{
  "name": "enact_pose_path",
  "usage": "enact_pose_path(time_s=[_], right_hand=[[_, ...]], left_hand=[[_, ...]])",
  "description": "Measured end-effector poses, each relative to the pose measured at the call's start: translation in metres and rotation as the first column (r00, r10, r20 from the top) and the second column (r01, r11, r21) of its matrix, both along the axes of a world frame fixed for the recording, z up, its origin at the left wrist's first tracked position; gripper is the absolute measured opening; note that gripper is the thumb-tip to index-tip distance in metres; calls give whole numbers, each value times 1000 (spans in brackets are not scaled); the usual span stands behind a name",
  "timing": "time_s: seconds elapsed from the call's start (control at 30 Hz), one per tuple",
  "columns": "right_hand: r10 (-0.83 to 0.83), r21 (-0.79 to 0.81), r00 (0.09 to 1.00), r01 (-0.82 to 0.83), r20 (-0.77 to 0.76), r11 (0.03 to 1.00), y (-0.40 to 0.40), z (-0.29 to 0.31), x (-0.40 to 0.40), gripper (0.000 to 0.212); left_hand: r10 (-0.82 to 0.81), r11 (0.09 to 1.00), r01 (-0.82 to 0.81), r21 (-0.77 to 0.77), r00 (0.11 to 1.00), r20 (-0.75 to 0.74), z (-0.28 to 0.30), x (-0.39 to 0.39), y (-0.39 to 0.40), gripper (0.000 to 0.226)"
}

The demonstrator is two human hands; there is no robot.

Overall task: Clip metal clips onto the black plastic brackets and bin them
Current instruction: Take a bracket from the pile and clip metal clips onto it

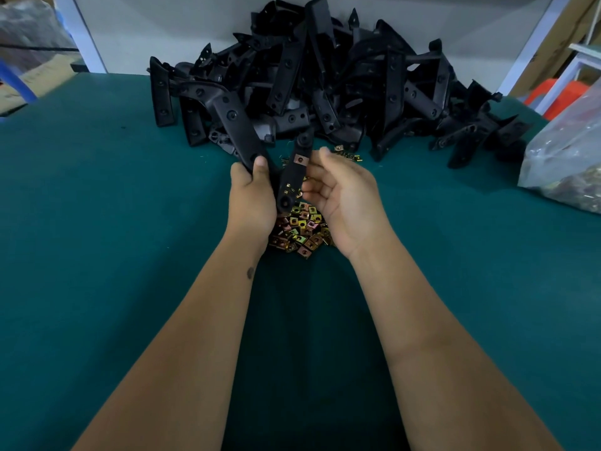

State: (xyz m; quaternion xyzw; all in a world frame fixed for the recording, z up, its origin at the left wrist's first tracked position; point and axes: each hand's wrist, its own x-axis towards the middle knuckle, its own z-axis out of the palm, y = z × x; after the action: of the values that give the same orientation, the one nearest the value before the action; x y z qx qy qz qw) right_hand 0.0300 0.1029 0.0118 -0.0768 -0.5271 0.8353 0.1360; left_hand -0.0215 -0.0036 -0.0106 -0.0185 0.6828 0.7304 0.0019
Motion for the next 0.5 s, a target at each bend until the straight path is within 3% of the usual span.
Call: enact_pose_path(time_s=[0.07, 0.2, 0.27, 0.3, 0.37, 0.4, 0.5], right_hand=[[-16, 72, 1000, 14, 24, 997, -2, -1, -1, 11], [-59, 164, 997, 51, 43, 985, -3, -2, -1, 20], [-79, 160, 997, 74, 26, 984, -4, -1, -1, 25], [-102, 207, 995, 97, 15, 974, -4, -2, -1, 25], [-157, 398, 987, 150, -15, 905, -5, -4, -2, 21], [-174, 494, 984, 172, -41, 853, -6, -6, -1, 18], [-182, 667, 976, 212, -116, 714, -13, -10, -1, 11]], left_hand=[[-7, 1000, 7, -12, 1000, -22, 0, 2, 0, 27], [-24, 1000, 23, -18, 999, -41, 1, 2, 3, 26], [-46, 993, 37, 110, 996, 80, 4, 0, 5, 27], [-93, 963, 47, 265, 982, 164, 6, -1, 4, 29], [-273, 764, 48, 643, 928, 255, 10, 0, 1, 33], [-337, 650, 30, 759, 907, 252, 11, 2, -2, 34], [-344, 489, -31, 872, 911, 226, 12, 4, -7, 33]])
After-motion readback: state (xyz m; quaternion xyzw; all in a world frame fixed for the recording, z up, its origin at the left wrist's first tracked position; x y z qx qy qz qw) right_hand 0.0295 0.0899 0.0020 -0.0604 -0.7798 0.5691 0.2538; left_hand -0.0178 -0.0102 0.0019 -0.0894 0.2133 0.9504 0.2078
